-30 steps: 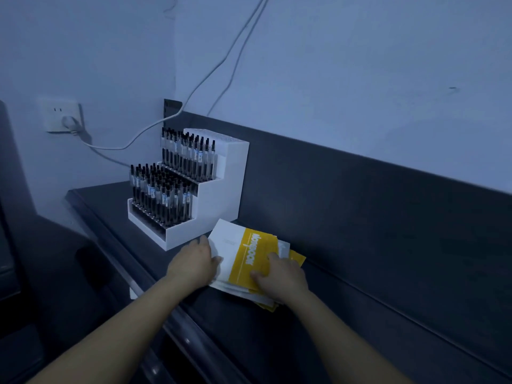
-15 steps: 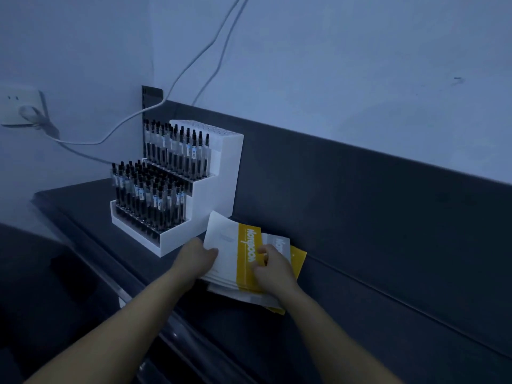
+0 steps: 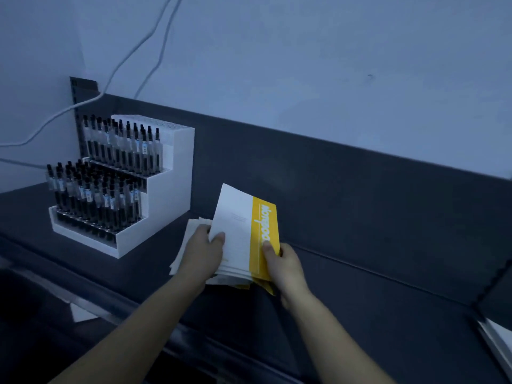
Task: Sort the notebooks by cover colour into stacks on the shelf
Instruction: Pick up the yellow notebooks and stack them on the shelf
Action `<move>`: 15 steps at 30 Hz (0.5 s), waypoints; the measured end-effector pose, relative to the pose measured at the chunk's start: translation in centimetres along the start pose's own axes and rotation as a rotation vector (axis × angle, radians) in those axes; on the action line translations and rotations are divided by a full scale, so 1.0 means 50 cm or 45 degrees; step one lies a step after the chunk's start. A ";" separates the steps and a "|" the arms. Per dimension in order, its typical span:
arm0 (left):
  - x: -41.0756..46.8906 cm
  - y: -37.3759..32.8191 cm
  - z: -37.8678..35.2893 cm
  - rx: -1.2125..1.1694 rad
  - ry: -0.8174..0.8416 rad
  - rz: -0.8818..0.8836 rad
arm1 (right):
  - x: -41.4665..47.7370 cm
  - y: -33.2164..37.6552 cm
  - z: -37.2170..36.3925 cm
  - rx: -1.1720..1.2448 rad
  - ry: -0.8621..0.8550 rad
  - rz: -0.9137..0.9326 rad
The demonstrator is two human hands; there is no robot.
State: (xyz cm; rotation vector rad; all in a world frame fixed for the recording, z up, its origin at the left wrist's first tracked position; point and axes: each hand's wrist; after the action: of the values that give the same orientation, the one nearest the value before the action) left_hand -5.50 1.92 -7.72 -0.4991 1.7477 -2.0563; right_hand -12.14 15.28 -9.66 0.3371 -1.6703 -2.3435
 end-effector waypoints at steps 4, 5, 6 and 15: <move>-0.044 -0.022 -0.073 -0.049 0.078 -0.064 | -0.054 -0.019 0.086 0.130 -0.059 0.004; -0.055 -0.028 -0.093 -0.058 0.104 -0.079 | -0.069 -0.022 0.108 0.173 -0.065 -0.005; -0.066 -0.033 -0.114 -0.065 0.131 -0.094 | -0.084 -0.026 0.130 0.190 -0.083 -0.002; -0.205 -0.075 -0.325 -0.032 0.318 -0.238 | -0.227 -0.083 0.356 -0.154 -0.361 0.115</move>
State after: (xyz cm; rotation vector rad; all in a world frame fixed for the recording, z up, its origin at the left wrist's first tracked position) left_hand -5.21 21.48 -6.70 -0.4434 1.9339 -2.3140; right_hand -7.46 36.17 -7.39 -0.0967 -1.6094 -2.5018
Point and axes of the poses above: each hand's wrist, its own x-axis towards the middle knuckle, its own z-axis out of the back of the hand, y = z × x, and after that the axes turned 9 degrees about y, right-handed
